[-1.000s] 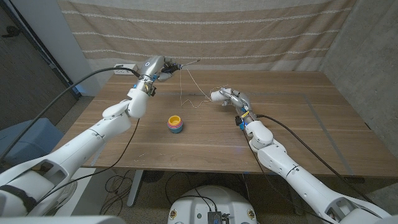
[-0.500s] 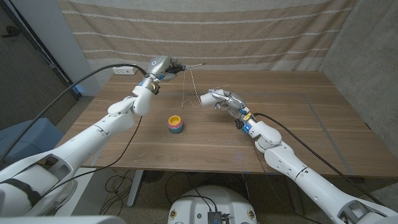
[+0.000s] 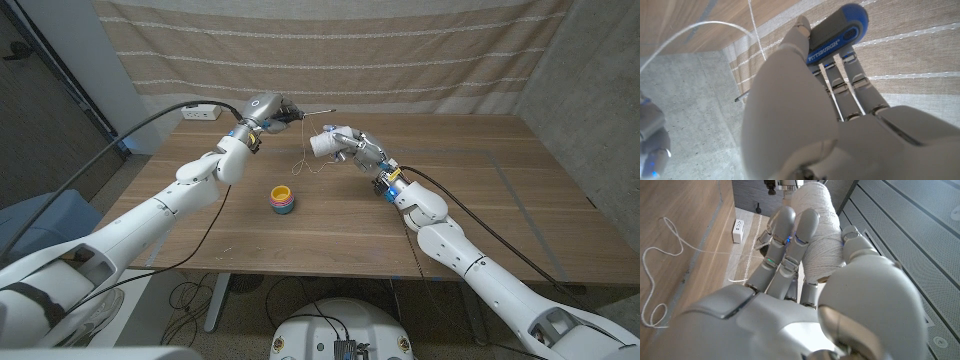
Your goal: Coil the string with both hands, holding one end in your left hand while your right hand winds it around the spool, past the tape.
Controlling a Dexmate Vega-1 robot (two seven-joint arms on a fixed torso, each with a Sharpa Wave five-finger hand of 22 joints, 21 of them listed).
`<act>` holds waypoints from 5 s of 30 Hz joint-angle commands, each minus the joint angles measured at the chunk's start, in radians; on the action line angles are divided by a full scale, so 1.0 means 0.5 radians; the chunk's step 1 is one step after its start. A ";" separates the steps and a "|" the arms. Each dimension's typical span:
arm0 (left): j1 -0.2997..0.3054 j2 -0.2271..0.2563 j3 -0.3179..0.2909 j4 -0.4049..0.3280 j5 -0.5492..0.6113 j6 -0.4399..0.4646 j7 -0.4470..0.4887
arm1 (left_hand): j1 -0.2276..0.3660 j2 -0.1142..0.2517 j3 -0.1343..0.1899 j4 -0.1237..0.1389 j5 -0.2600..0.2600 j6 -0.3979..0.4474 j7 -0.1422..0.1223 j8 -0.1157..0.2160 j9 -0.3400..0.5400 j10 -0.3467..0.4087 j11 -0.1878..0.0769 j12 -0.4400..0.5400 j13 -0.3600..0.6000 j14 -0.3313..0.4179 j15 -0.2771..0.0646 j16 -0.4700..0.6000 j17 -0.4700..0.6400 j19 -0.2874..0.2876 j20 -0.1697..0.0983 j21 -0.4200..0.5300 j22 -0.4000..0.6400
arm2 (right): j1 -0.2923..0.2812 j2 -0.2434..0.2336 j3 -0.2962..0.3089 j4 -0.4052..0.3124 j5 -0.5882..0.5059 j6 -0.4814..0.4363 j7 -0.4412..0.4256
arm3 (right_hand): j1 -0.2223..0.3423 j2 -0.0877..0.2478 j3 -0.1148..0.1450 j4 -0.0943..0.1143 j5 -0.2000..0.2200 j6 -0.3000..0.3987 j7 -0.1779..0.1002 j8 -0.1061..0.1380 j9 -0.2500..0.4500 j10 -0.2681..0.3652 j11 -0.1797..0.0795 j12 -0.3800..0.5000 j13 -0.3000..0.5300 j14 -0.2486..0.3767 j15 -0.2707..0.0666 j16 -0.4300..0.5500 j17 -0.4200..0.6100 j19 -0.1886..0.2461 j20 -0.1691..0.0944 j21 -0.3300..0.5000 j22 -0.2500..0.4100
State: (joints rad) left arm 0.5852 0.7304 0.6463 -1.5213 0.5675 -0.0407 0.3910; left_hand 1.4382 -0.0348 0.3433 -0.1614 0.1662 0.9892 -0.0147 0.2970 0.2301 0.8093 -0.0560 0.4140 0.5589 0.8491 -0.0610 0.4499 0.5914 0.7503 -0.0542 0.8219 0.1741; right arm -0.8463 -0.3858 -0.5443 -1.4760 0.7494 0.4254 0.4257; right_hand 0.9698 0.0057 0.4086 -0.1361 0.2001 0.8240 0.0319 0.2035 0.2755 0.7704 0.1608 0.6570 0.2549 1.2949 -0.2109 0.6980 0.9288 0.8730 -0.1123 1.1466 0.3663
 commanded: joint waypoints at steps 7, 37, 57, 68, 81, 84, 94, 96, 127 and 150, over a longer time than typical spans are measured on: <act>0.012 0.028 0.022 -0.069 0.008 -0.023 -0.123 | 0.288 0.312 0.014 0.004 0.012 0.285 0.259 0.007 0.008 0.020 -0.004 -0.007 0.015 0.108 -0.234 -0.007 0.003 0.034 -0.299 0.041 0.011 | 0.272 0.138 -0.042 0.089 -0.115 0.076 0.042 | 0.323 0.333 0.061 0.069 0.015 0.411 0.140 -0.003 0.006 0.468 -0.290 0.364 0.600 -0.008 -0.009 -0.015 0.019 -0.023 -0.129 0.040 -0.018; 0.160 0.146 -0.080 -0.242 -0.034 -0.031 -0.214 | 0.290 0.313 0.012 0.003 0.013 0.288 0.260 0.000 0.012 0.025 -0.001 -0.026 0.028 0.112 -0.234 -0.012 0.013 0.024 -0.298 0.051 0.011 | 0.696 0.322 0.054 0.508 -0.327 -0.080 -0.505 | 0.330 0.330 0.058 0.075 0.018 0.418 0.139 -0.008 0.006 0.468 -0.288 0.362 0.605 0.005 -0.009 -0.042 0.031 -0.053 -0.133 0.120 -0.080; 0.211 0.148 -0.182 -0.221 -0.196 -0.162 -0.197 | 0.292 0.314 0.010 0.003 0.013 0.291 0.261 -0.004 0.015 0.037 -0.002 -0.036 0.035 0.110 -0.231 -0.018 0.018 0.017 -0.299 0.057 0.011 | 0.626 0.366 0.101 0.785 -0.479 -0.175 -1.064 | 0.336 0.329 0.054 0.075 0.018 0.421 0.141 -0.012 0.002 0.471 -0.284 0.359 0.603 0.016 -0.008 -0.058 0.034 -0.065 -0.135 0.170 -0.122; 0.204 0.121 -0.245 -0.158 -0.389 -0.262 -0.240 | 0.294 0.315 0.010 0.003 0.013 0.291 0.263 -0.005 0.019 0.036 0.002 -0.042 0.044 0.111 -0.230 -0.022 0.019 0.014 -0.297 0.062 0.011 | 0.461 0.275 0.108 0.683 -0.559 -0.265 -1.281 | 0.337 0.329 0.052 0.077 0.017 0.421 0.145 -0.013 0.000 0.473 -0.288 0.357 0.602 0.021 -0.007 -0.065 0.033 -0.067 -0.133 0.194 -0.144; 0.147 0.125 -0.245 -0.191 -0.366 -0.186 -0.315 | 0.295 0.316 0.009 0.003 0.012 0.293 0.258 -0.006 0.024 0.039 -0.005 -0.052 0.047 0.112 -0.230 -0.025 0.022 0.009 -0.297 0.066 0.011 | 0.143 0.218 0.176 0.573 -0.467 -0.189 -1.344 | 0.342 0.329 0.050 0.076 0.017 0.420 0.148 -0.014 -0.001 0.475 -0.285 0.354 0.600 0.023 -0.007 -0.077 0.034 -0.077 -0.130 0.230 -0.177; 0.123 0.114 -0.232 -0.188 -0.345 -0.166 -0.324 | 0.296 0.315 0.009 0.002 0.012 0.289 0.260 -0.009 0.023 0.043 0.002 -0.052 0.049 0.113 -0.228 -0.023 0.025 0.009 -0.298 0.067 0.011 | 0.051 0.218 0.188 0.545 -0.434 -0.127 -1.326 | 0.341 0.329 0.048 0.078 0.016 0.420 0.147 -0.014 -0.002 0.474 -0.284 0.356 0.604 0.027 -0.006 -0.076 0.036 -0.077 -0.132 0.237 -0.184; 0.040 0.064 -0.172 -0.147 -0.293 -0.111 -0.355 | 0.296 0.315 0.007 0.003 0.012 0.292 0.261 -0.010 0.025 0.043 -0.003 -0.059 0.053 0.113 -0.229 -0.027 0.026 0.007 -0.298 0.071 0.011 | -0.182 0.182 0.219 0.442 -0.233 0.026 -1.047 | 0.343 0.326 0.044 0.077 0.016 0.420 0.149 -0.013 0.000 0.477 -0.282 0.356 0.607 0.030 -0.005 -0.081 0.039 -0.087 -0.134 0.261 -0.208; 0.029 0.058 -0.163 -0.144 -0.287 -0.103 -0.359 | 0.296 0.316 0.007 0.003 0.012 0.291 0.262 -0.011 0.025 0.042 -0.003 -0.061 0.054 0.116 -0.230 -0.025 0.029 0.006 -0.298 0.072 0.011 | -0.204 0.147 0.218 0.413 -0.183 0.036 -0.928 | 0.343 0.326 0.042 0.077 0.015 0.421 0.150 -0.011 0.002 0.479 -0.280 0.358 0.611 0.031 -0.006 -0.083 0.037 -0.084 -0.133 0.268 -0.214; -0.052 0.036 -0.018 -0.182 -0.053 0.086 -0.384 | 0.295 0.317 0.005 0.004 0.012 0.291 0.260 -0.017 0.030 0.048 -0.004 -0.079 0.066 0.119 -0.233 -0.036 0.028 0.001 -0.300 0.080 0.011 | 0.000 0.009 0.031 0.025 0.164 0.072 0.375 | 0.366 0.330 0.026 0.065 0.014 0.422 0.145 -0.012 0.008 0.487 -0.288 0.361 0.629 0.057 -0.010 -0.079 0.049 -0.104 -0.148 0.356 -0.286; 0.045 0.126 -0.019 -0.344 -0.008 0.106 -0.500 | 0.295 0.318 0.004 0.005 0.012 0.293 0.258 -0.021 0.032 0.052 -0.003 -0.093 0.076 0.116 -0.233 -0.042 0.034 -0.004 -0.300 0.086 0.010 | 0.351 0.136 0.009 -0.029 -0.110 0.114 0.065 | 0.362 0.331 0.023 0.075 0.015 0.420 0.142 -0.012 0.012 0.483 -0.293 0.352 0.628 0.044 -0.009 -0.090 0.064 -0.130 -0.154 0.404 -0.323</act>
State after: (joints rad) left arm 0.5820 0.7736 0.6412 -1.6572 0.5559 0.0100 0.1605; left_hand 1.4376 -0.0342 0.3387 -0.1611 0.1662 0.9972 -0.0160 0.2818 0.2416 0.8286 -0.0539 0.3695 0.5911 0.8560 -0.0681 0.4222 0.6051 0.7412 -0.0632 0.8295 0.1746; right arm -0.7645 -0.3478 -0.5344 -1.4943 0.7509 0.4809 0.5269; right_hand 0.9763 -0.0007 0.3989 -0.1264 0.2008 0.8509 0.0337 0.1916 0.2763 0.7724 0.1625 0.6804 0.2546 1.3212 -0.2098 0.6539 0.9565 0.8138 -0.0957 1.3397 0.2043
